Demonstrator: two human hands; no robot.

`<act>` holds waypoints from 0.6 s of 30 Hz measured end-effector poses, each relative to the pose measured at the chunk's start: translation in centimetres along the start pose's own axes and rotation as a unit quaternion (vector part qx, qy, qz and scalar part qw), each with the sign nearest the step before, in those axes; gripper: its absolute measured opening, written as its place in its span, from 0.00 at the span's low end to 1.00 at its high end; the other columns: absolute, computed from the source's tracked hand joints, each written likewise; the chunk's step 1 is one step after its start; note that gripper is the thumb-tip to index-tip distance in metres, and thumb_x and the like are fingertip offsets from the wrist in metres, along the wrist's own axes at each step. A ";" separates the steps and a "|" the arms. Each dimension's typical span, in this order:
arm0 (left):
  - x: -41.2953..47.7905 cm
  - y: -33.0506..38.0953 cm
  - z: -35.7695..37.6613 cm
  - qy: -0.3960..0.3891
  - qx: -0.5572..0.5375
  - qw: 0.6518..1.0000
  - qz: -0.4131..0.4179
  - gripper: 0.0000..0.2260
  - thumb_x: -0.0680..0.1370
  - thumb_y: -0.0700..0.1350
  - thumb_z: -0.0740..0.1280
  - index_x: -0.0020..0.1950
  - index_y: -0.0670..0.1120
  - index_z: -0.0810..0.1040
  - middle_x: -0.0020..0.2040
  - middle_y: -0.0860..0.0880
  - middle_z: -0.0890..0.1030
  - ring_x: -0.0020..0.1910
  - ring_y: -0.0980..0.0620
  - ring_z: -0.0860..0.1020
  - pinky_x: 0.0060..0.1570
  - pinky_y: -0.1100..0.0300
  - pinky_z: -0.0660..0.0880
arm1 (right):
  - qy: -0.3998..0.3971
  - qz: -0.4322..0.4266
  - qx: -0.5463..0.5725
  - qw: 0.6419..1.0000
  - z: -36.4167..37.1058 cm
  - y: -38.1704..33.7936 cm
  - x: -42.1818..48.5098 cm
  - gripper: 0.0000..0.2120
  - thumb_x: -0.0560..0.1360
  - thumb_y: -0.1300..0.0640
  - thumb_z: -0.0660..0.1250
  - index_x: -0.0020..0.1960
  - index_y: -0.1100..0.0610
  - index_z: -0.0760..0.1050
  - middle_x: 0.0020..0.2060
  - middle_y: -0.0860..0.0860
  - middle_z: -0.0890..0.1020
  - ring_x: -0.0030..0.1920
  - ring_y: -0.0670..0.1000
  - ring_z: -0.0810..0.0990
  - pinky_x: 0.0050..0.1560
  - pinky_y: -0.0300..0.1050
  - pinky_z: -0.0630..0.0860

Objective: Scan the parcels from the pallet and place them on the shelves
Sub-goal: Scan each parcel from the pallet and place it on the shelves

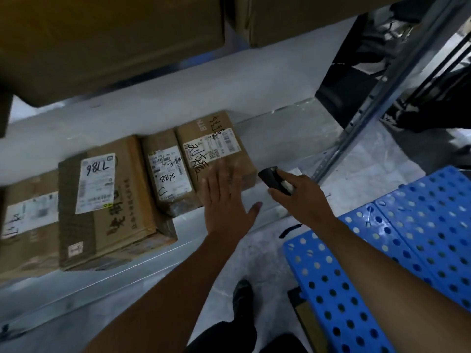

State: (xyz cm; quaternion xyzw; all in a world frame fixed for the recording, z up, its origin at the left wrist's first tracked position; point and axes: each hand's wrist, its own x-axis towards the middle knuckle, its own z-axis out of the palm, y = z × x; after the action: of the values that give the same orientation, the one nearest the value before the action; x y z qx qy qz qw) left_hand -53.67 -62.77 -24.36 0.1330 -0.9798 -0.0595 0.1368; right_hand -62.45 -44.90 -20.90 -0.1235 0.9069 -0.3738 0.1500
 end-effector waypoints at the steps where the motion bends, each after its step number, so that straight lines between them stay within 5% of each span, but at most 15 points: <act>1: 0.3 -0.2 -0.1 -0.009 0.000 1.000 0.001 0.49 0.75 0.72 0.62 0.84 0.44 0.49 0.83 0.37 0.46 0.82 0.38 0.40 0.79 0.43 0.37 | 0.001 0.004 0.008 1.000 -0.2 0.1 -0.5 0.32 0.75 0.40 0.71 0.76 0.46 0.69 0.55 0.57 0.80 0.49 0.53 0.80 0.46 0.44 0.76; 6: -0.3 0.6 -1.1 -0.046 -0.031 0.998 -0.010 0.48 0.73 0.74 0.61 0.83 0.45 0.54 0.82 0.35 0.51 0.81 0.33 0.47 0.79 0.38 0.41 | 0.013 0.047 0.040 0.998 -2.7 3.8 -7.7 0.31 0.76 0.38 0.69 0.76 0.41 0.66 0.62 0.53 0.76 0.59 0.54 0.77 0.48 0.38 0.73; 8: -1.3 2.2 -1.8 -0.058 -0.064 0.996 -0.009 0.46 0.73 0.74 0.60 0.82 0.45 0.59 0.81 0.34 0.54 0.81 0.32 0.49 0.79 0.38 0.40 | 0.035 0.072 0.065 0.995 -4.4 6.1 -12.0 0.31 0.75 0.38 0.69 0.76 0.41 0.66 0.63 0.52 0.77 0.58 0.52 0.78 0.51 0.44 0.78; 12: -5.7 8.0 -2.4 -0.091 -0.129 0.983 0.094 0.44 0.75 0.74 0.57 0.84 0.53 0.52 0.84 0.42 0.51 0.82 0.37 0.46 0.77 0.47 0.31 | 0.095 0.149 0.115 0.977 -7.6 10.2 -21.5 0.31 0.75 0.39 0.70 0.76 0.40 0.67 0.67 0.49 0.74 0.56 0.47 0.78 0.59 0.49 0.78; 18: -14.2 20.0 -1.3 -0.190 -0.253 0.926 0.207 0.40 0.73 0.74 0.60 0.82 0.58 0.60 0.83 0.44 0.57 0.82 0.36 0.50 0.78 0.37 0.46 | 0.206 0.250 0.150 0.934 -11.6 15.2 -34.6 0.32 0.75 0.38 0.69 0.77 0.38 0.64 0.73 0.44 0.70 0.63 0.50 0.76 0.62 0.52 0.77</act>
State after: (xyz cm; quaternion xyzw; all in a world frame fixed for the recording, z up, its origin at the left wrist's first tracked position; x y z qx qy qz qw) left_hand -45.01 -39.75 -23.69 -0.1253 -0.9454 -0.3004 -0.0133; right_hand -36.36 -15.34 -17.67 0.2112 0.8528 -0.4731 0.0652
